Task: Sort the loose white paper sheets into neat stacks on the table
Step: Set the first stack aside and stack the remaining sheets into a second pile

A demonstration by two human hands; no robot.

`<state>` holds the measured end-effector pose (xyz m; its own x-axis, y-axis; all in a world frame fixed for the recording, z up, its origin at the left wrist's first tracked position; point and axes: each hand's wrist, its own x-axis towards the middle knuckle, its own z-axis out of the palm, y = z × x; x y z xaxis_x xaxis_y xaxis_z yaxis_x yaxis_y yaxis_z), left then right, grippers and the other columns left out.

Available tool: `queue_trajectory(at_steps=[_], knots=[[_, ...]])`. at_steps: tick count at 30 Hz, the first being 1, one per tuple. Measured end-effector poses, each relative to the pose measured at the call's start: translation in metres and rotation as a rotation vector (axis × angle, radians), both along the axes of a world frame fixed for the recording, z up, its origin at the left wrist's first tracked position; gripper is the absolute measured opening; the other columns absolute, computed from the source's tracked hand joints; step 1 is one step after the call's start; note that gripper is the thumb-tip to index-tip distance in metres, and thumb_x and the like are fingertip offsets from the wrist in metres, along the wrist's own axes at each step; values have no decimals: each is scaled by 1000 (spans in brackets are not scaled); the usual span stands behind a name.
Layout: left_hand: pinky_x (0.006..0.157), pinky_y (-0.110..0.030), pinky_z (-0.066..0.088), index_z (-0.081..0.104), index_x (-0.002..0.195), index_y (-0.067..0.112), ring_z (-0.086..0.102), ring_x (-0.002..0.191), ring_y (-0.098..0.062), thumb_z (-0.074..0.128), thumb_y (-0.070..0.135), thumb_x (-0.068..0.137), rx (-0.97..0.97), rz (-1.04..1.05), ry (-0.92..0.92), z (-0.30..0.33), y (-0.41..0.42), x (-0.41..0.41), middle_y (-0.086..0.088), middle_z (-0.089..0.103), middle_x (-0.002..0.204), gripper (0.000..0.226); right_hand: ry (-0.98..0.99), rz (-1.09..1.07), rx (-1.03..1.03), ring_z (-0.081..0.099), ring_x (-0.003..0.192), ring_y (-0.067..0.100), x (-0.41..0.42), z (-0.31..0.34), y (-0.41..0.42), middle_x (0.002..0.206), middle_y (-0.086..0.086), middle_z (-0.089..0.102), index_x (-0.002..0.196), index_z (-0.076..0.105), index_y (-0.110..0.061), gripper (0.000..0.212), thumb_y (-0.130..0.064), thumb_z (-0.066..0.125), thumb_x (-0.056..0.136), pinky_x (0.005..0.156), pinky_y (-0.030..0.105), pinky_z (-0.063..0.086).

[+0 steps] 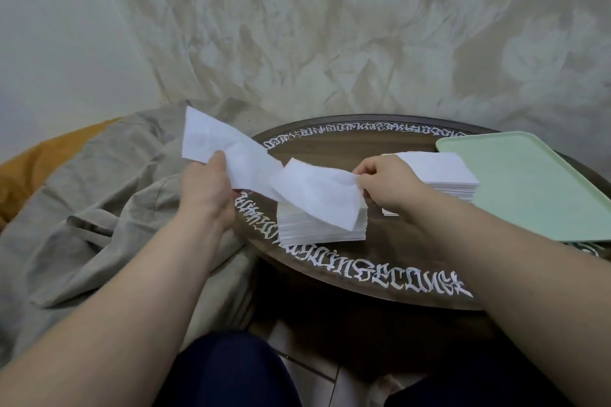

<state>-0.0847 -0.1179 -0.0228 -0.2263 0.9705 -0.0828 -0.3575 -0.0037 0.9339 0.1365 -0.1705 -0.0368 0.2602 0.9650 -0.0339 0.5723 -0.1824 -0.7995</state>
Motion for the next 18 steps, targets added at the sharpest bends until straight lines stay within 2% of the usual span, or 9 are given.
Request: queue_trajectory(at_steps=[2,4,7,9,11,14,16,18], knots=[[68,-29,54,59,83,17,65,77,-15,43,2,96,21,59,66,3,4,-13,4,66,85,25,-106,-33,-17,57,66,19,5,-2,5,70,-3,63,74,64,-19,26,-5,46,86,56,25,42],[67,-27,54,60,83,19,65,73,-10,46,3,94,32,64,88,7,6,-21,7,67,83,24,-194,-88,9,61,87,22,8,-1,11,93,-1,67,92,68,-18,20,-10,49,88,70,25,45],[65,-25,54,61,87,17,68,67,-6,48,0,94,70,-54,77,16,2,-22,10,71,76,22,-315,-139,80,55,108,20,8,1,14,119,1,61,121,58,-16,32,-23,55,90,87,26,39],[58,-21,53,62,91,15,68,66,-7,47,-2,94,84,-210,77,21,-4,-18,8,72,74,23,-317,-136,144,54,112,20,5,5,12,126,0,58,124,56,-18,36,-29,55,90,91,28,39],[60,-23,55,63,97,13,69,70,-12,48,-3,93,67,-408,90,25,-10,-13,2,73,81,23,-158,-78,172,55,112,16,-1,12,8,122,-4,60,121,59,-19,34,-33,55,91,93,29,41],[70,-28,58,63,105,7,70,78,-18,49,-4,91,32,-625,145,27,-19,-5,-6,73,91,23,299,77,65,60,106,16,-14,23,-2,111,-8,63,108,63,-27,22,-39,56,91,92,38,49],[72,-30,58,62,108,5,70,81,-20,48,-6,90,29,-698,200,27,-23,0,-8,73,96,26,472,159,-33,64,91,15,-17,26,-7,105,-6,67,102,64,-27,18,-38,55,91,84,37,51],[74,-32,58,63,107,5,71,84,-21,49,-8,89,24,-743,301,26,-25,4,-8,73,98,27,580,229,-78,62,72,15,-17,26,-13,94,-2,69,104,67,-19,18,-28,58,91,66,28,52]])
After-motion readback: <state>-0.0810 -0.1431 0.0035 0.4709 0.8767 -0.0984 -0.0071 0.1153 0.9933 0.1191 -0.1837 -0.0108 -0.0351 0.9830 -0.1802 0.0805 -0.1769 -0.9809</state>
